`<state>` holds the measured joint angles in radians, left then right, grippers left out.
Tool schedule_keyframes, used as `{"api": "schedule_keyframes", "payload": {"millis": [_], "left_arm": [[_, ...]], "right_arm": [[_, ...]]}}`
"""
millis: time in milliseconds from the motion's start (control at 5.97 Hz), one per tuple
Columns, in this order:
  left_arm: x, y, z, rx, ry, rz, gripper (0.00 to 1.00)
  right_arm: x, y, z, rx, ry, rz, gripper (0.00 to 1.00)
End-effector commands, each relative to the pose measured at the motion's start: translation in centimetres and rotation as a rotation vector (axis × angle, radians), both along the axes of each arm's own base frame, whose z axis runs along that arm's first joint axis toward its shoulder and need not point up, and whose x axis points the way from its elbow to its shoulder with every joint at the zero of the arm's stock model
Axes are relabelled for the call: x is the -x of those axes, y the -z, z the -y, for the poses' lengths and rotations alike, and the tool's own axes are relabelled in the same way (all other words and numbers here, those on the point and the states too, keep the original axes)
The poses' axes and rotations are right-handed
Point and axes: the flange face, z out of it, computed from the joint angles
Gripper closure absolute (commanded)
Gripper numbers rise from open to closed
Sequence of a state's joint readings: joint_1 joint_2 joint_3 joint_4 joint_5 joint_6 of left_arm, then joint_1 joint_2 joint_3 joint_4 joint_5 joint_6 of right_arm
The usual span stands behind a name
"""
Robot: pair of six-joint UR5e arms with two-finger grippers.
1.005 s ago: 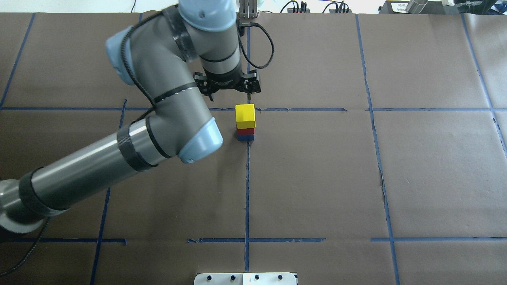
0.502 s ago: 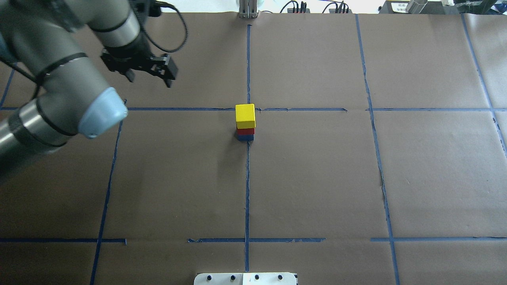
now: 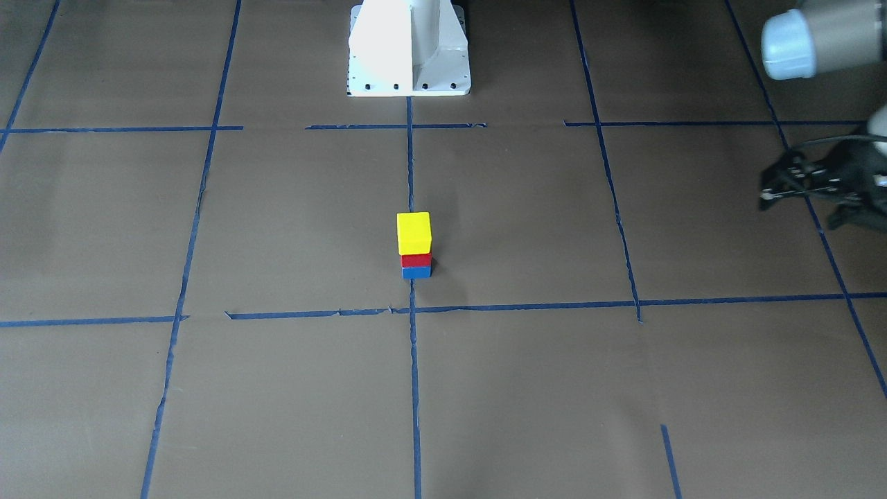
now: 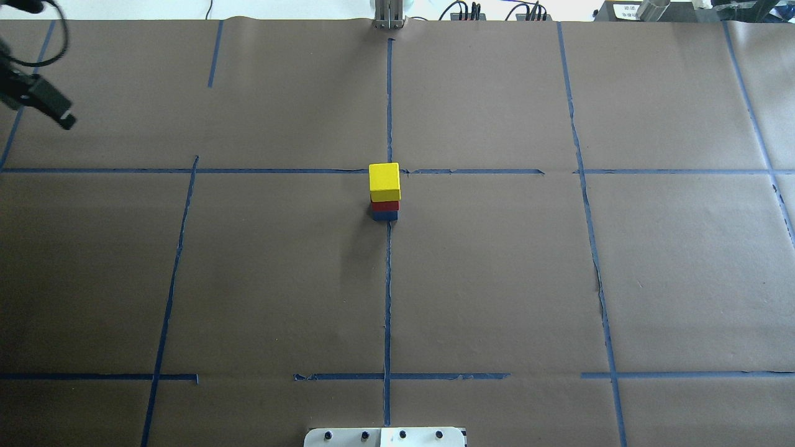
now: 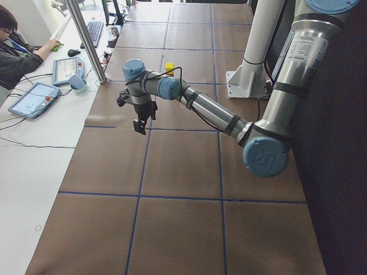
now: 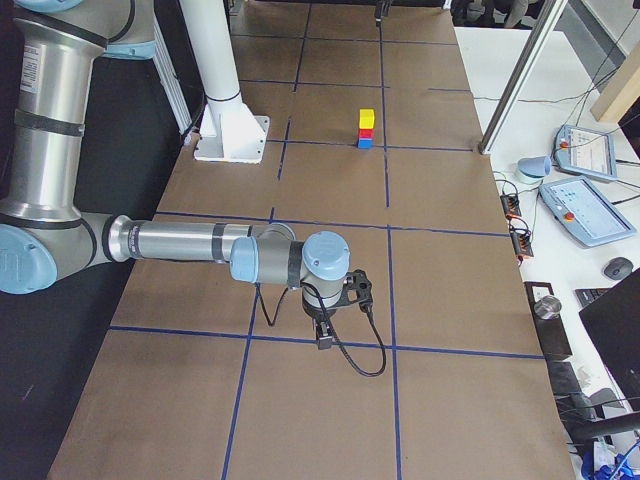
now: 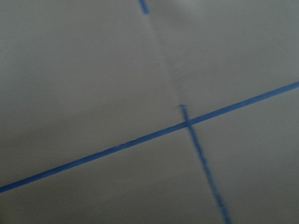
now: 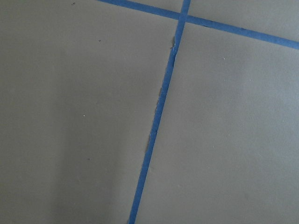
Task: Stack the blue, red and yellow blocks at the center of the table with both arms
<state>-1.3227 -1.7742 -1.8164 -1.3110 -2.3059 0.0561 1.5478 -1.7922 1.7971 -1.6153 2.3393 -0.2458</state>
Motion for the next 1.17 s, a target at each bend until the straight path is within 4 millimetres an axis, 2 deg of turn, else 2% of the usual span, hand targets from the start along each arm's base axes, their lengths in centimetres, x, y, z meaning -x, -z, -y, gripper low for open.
{"api": "schedule_keyframes", "payload": {"millis": [0,167,335,502,1005], "left_arm": [[8.6,-10.2,-6.2,0.111,0.051,0.019,0.0],[12.0,-12.8,-8.7,0.155,0.115,0.006,0.0],[12.5,-16.0,-11.6,0.152,0.124,0.002,0.0],[12.6,-18.0,-12.6,0.128,0.132,-0.004,0.0],[12.4,-18.7,-12.3,0.15,0.133,0.0,0.0]], "right_arm": [[0.0,-0.1,-0.1,0.002,0.0,0.0,0.0],[0.0,-0.1,-0.1,0.004,0.0,0.0,0.0],[0.0,-0.1,-0.2,0.004,0.0,0.0,0.0],[-0.1,-0.2,-0.3,0.005,-0.002,0.0,0.0],[0.0,-0.4,-0.8,0.011,0.0,0.001,0.0]]}}
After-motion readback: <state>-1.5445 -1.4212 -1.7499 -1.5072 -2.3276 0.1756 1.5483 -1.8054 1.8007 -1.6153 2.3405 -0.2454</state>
